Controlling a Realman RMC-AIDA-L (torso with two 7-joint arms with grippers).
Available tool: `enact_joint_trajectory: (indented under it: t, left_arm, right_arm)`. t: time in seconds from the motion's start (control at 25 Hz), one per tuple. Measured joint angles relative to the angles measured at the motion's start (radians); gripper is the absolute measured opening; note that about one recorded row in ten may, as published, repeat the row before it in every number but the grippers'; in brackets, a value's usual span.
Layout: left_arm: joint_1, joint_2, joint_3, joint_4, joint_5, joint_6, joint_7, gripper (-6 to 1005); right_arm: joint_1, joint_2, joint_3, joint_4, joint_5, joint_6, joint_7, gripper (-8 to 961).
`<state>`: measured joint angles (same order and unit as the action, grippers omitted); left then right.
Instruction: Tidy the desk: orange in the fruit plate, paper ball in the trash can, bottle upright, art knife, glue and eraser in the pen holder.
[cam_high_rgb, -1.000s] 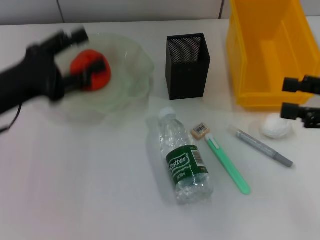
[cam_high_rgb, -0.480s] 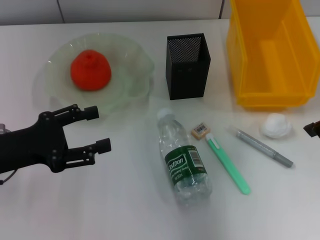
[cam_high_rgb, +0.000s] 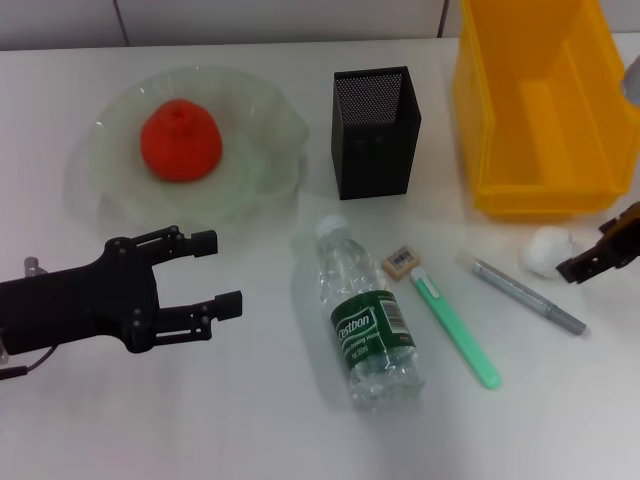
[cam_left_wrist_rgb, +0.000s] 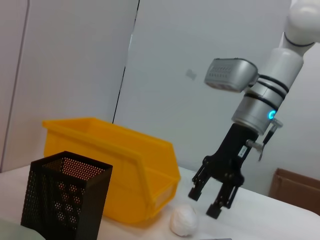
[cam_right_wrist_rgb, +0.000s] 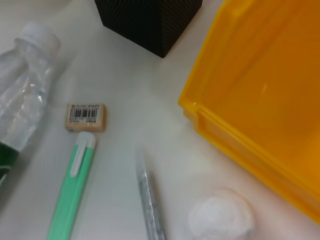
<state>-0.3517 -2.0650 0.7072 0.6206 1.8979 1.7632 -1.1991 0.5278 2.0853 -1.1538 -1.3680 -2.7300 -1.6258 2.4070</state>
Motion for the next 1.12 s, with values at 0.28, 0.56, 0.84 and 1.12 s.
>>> enact_joint_trajectory:
  t: [0.28,0.56,0.84,1.12]
  left_arm:
    - [0.003,-0.001,-0.004,-0.031,0.000,-0.001,0.003,833]
    - [-0.001,-0.001,-0.001,-0.055,-0.001,-0.007,0.009,833]
    - [-0.001,-0.001,0.000,-0.061,0.000,-0.011,0.012,833]
    - [0.006,-0.003,-0.012,-0.061,-0.007,-0.011,0.004,833]
  right_arm:
    - [0.012,0.000,-0.033,0.187,0.063,0.202,-0.005,802]
    - [0.013,0.001,-0.077,0.225,0.085,0.276,-0.008,718]
    - [-0.014,-0.002,-0.073,0.115,0.136,0.162,-0.021,610]
    - [-0.097,-0.002,0.095,-0.236,0.301,0.025,-0.122,533]
